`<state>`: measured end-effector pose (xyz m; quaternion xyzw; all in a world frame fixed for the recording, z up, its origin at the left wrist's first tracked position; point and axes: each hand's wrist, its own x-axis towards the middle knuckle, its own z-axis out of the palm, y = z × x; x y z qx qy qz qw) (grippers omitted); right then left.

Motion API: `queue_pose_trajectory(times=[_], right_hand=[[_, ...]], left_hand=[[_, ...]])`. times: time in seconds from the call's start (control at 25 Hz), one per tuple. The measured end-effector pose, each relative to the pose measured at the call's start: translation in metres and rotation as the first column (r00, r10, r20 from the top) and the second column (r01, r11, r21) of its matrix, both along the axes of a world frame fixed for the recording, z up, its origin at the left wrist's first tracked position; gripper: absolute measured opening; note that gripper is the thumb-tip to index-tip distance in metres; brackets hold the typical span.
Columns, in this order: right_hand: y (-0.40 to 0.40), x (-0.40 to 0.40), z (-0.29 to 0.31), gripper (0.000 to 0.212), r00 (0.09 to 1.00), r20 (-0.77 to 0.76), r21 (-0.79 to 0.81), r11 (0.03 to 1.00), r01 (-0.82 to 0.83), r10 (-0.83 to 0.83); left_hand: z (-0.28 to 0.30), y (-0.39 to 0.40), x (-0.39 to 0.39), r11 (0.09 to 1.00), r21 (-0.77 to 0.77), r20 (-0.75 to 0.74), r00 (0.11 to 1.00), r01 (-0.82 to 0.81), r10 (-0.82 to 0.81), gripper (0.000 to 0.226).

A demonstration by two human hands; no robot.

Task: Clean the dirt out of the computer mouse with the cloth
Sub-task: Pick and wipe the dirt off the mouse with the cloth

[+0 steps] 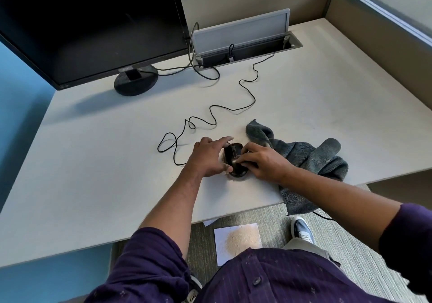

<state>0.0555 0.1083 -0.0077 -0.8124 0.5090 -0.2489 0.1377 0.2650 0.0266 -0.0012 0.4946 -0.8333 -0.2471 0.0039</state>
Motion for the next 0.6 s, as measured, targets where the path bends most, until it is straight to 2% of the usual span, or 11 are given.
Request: queue_pose_trajectory(times=[0.08, 0.16, 0.2, 0.24, 0.36, 0.44, 0.52, 0.56, 0.6], right_hand=[[0.005, -0.001, -0.001, 0.022, 0.993, -0.025, 0.031, 0.993, -0.111, 0.112], [0.003, -0.010, 0.004, 0.026, 0.945, -0.116, 0.060, 0.951, -0.302, 0.307], [0.001, -0.013, 0.006, 0.026, 0.926, -0.149, 0.062, 0.938, -0.340, 0.345], [-0.001, -0.015, 0.006, 0.024, 0.938, -0.148, 0.047, 0.950, -0.309, 0.313], [-0.003, -0.010, 0.004, 0.019, 0.996, -0.044, 0.016, 0.997, -0.079, 0.080], [0.002, -0.007, 0.001, 0.019, 0.979, -0.078, 0.042, 0.982, -0.185, 0.188], [0.005, -0.012, 0.003, 0.021, 0.901, -0.191, 0.089, 0.921, -0.380, 0.390], [0.004, -0.015, 0.005, 0.022, 0.887, -0.209, 0.101, 0.911, -0.400, 0.413], [0.003, -0.016, 0.006, 0.022, 0.914, -0.170, 0.096, 0.930, -0.356, 0.368]], left_hand=[[0.000, 0.000, 0.000, 1.000, -0.004, 0.001, 1.000, 0.007, -0.007, 0.101], [0.002, 0.000, -0.001, 1.000, -0.009, 0.012, 1.000, 0.016, -0.016, 0.101], [0.002, -0.001, -0.001, 1.000, -0.007, 0.016, 1.000, 0.017, -0.017, 0.101], [0.002, 0.000, -0.002, 1.000, -0.005, 0.016, 1.000, 0.013, -0.013, 0.101], [0.003, 0.002, -0.001, 1.000, -0.004, 0.027, 1.000, 0.005, -0.004, 0.100], [0.004, 0.001, -0.002, 1.000, -0.009, 0.028, 1.000, 0.009, -0.009, 0.101], [0.006, 0.001, -0.004, 1.000, -0.010, 0.035, 0.999, 0.017, -0.016, 0.101], [0.006, 0.001, -0.004, 1.000, -0.010, 0.037, 0.999, 0.021, -0.021, 0.101], [0.006, 0.001, -0.003, 1.000, -0.012, 0.037, 0.999, 0.022, -0.022, 0.101]])
